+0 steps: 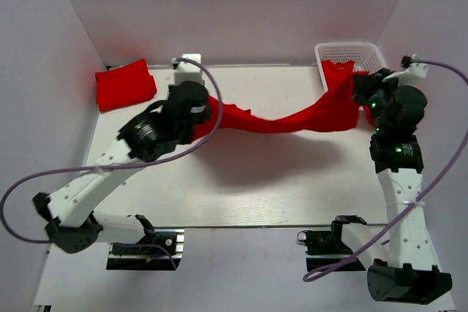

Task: Fold and stack the t-shirts
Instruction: Flatten out the tshirt

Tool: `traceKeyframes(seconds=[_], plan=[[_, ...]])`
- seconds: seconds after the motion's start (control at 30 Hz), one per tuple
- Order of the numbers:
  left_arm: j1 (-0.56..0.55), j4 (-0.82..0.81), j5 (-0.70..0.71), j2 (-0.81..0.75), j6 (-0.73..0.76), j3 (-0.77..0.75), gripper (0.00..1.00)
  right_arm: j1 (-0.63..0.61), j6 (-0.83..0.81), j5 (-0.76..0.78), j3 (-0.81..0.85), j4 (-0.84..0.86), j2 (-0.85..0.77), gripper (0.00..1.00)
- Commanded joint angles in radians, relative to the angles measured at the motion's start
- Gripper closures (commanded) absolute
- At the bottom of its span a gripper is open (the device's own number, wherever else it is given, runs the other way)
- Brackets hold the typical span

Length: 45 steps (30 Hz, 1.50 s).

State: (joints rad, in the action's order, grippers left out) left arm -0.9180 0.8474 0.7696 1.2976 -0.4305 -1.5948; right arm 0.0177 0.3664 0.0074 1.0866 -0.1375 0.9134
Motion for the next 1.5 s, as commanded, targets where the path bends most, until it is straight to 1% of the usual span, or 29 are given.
traceKeyframes(seconds=[0.0, 0.03, 0.07, 0.1, 0.2, 0.23, 0.27, 0.3, 0.4, 0.5, 0.53, 0.67, 0.7, 0.8, 0.83, 0.9, 1.1, 1.23, 1.33, 1.37, 1.43, 1.47], plan=[[0.004, -0.22, 0.087, -0.15, 0.258, -0.036, 1.0, 0.001, -0.012, 0.049, 0.131, 0.116, -0.034, 1.0], [0.004, -0.263, 0.062, -0.17, 0.303, -0.036, 1.0, 0.001, -0.021, 0.058, 0.154, 0.118, -0.031, 1.0], [0.004, -0.324, 0.024, -0.2, 0.338, -0.051, 1.0, 0.001, -0.035, 0.062, 0.217, 0.122, -0.03, 1.0], [0.004, -0.341, 0.023, -0.201, 0.387, -0.069, 1.0, 0.002, -0.04, 0.059, 0.24, 0.124, -0.025, 1.0], [0.004, -0.36, -0.019, -0.212, 0.464, -0.161, 1.0, 0.002, -0.075, 0.065, 0.352, 0.124, -0.022, 1.0], [0.004, -0.36, -0.059, -0.212, 0.52, -0.181, 1.0, 0.004, -0.09, 0.069, 0.372, 0.125, -0.025, 1.0], [0.004, -0.36, -0.079, -0.212, 0.55, -0.218, 1.0, 0.004, -0.116, 0.078, 0.434, 0.122, -0.031, 1.0], [0.004, -0.36, -0.098, -0.212, 0.57, -0.235, 1.0, -0.001, -0.116, 0.078, 0.455, 0.119, -0.031, 1.0], [0.004, -0.299, -0.183, -0.222, 0.588, -0.319, 1.0, 0.001, -0.159, 0.08, 0.562, 0.108, -0.042, 1.0], [0.004, -0.286, -0.272, -0.253, 0.599, -0.393, 1.0, 0.002, -0.181, 0.077, 0.613, 0.095, -0.05, 1.0], [0.004, -0.274, -0.305, -0.264, 0.599, -0.43, 1.0, -0.001, -0.187, 0.078, 0.674, 0.075, -0.051, 1.0], [0.004, -0.255, -0.432, -0.305, 0.612, -0.508, 1.0, 0.002, -0.227, 0.088, 0.751, 0.053, -0.082, 1.0], [0.004, -0.246, -0.494, -0.319, 0.612, -0.527, 1.0, 0.002, -0.239, 0.092, 0.76, 0.053, -0.093, 1.0], [0.004, -0.209, -0.617, -0.319, 0.612, -0.606, 1.0, 0.001, -0.265, 0.108, 0.805, 0.047, -0.123, 1.0], [0.004, -0.183, -0.641, -0.319, 0.612, -0.649, 1.0, 0.001, -0.268, 0.111, 0.829, 0.049, -0.131, 1.0], [0.004, -0.172, -0.691, -0.308, 0.602, -0.675, 1.0, 0.002, -0.284, 0.126, 0.84, 0.047, -0.157, 1.0], [0.004, -0.172, -0.702, -0.308, 0.592, -0.676, 1.0, 0.001, -0.299, 0.146, 0.888, 0.068, -0.169, 1.0], [0.013, -0.182, -0.702, -0.308, 0.592, -0.637, 1.0, -0.001, -0.3, 0.137, 0.857, 0.072, -0.154, 1.0], [0.013, -0.226, -0.618, -0.308, 0.592, -0.562, 1.0, -0.001, -0.29, 0.126, 0.802, 0.087, -0.133, 1.0], [0.013, -0.244, -0.546, -0.308, 0.592, -0.536, 1.0, -0.001, -0.284, 0.124, 0.78, 0.084, -0.125, 1.0], [0.013, -0.295, -0.479, -0.299, 0.604, -0.447, 1.0, 0.001, -0.268, 0.114, 0.727, 0.093, -0.096, 1.0], [0.013, -0.32, -0.396, -0.299, 0.604, -0.374, 1.0, -0.001, -0.261, 0.106, 0.682, 0.096, -0.082, 1.0]])
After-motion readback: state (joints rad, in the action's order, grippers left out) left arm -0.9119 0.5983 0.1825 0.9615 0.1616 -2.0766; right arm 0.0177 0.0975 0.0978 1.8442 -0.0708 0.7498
